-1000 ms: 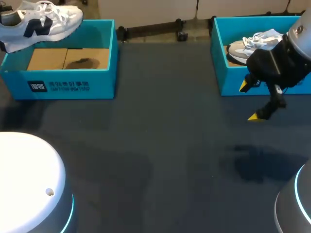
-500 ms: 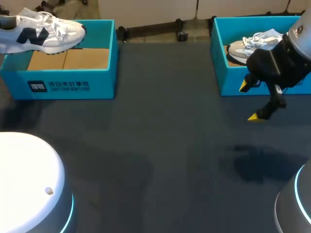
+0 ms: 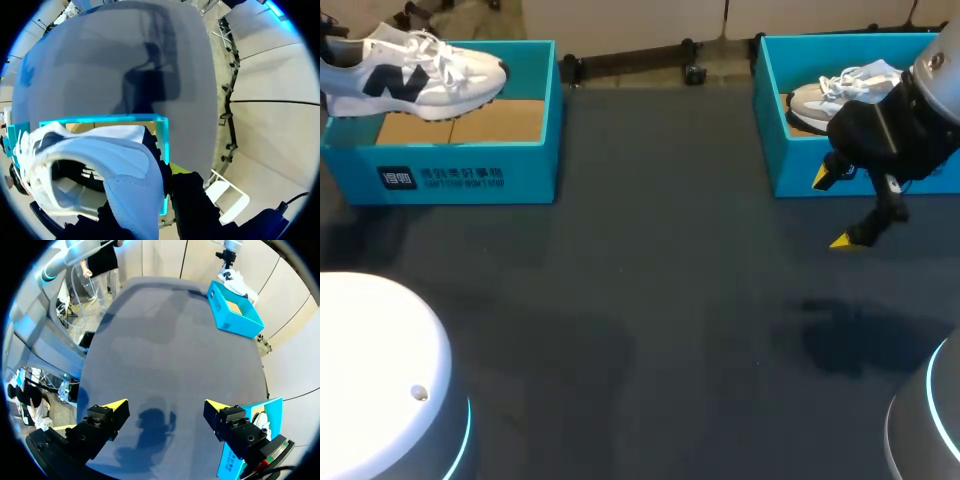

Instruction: Take the shoe out of the shoebox, open the shoe tongue, remove and reinsert the insole, then place the shoe into the shoebox

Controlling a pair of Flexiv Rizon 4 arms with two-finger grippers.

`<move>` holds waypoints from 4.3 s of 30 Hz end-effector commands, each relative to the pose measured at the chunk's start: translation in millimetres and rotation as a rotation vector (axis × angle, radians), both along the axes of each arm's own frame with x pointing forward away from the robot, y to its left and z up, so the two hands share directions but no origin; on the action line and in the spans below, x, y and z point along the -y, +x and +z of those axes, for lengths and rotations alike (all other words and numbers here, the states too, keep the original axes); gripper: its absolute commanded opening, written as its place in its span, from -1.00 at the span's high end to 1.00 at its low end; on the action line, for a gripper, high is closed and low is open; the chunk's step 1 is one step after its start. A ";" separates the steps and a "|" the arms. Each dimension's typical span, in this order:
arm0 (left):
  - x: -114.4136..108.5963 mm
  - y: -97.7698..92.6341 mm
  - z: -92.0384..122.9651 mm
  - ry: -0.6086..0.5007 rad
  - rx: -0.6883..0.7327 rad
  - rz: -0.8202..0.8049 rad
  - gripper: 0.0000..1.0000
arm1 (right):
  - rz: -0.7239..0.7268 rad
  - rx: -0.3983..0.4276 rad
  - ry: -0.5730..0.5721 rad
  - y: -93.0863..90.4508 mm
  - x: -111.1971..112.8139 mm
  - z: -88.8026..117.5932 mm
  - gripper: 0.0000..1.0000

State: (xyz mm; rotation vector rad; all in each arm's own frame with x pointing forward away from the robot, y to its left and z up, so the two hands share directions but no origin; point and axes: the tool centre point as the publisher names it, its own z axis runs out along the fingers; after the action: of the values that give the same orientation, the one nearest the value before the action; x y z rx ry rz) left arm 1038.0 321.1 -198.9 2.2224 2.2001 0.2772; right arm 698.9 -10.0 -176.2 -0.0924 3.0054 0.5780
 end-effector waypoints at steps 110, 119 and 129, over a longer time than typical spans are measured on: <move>15.4 12.4 -176.7 0.034 -0.103 -0.003 1.00 | 0.000 -0.004 -0.004 2.2 -1.7 -0.8 -1.00; 15.6 15.8 -185.6 0.042 -0.121 -0.002 1.00 | 0.000 -0.004 -0.004 2.2 -1.7 -0.8 -1.00; 17.1 20.9 -190.8 0.053 -0.141 0.001 0.76 | 0.000 -0.004 -0.004 2.2 -1.7 -0.8 -1.00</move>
State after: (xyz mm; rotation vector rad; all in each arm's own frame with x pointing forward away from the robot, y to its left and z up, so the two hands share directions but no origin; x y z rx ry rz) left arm 1054.1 306.0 -386.6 2.3316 2.2821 0.1889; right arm 698.9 -10.0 -176.2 -0.0924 3.0054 0.5779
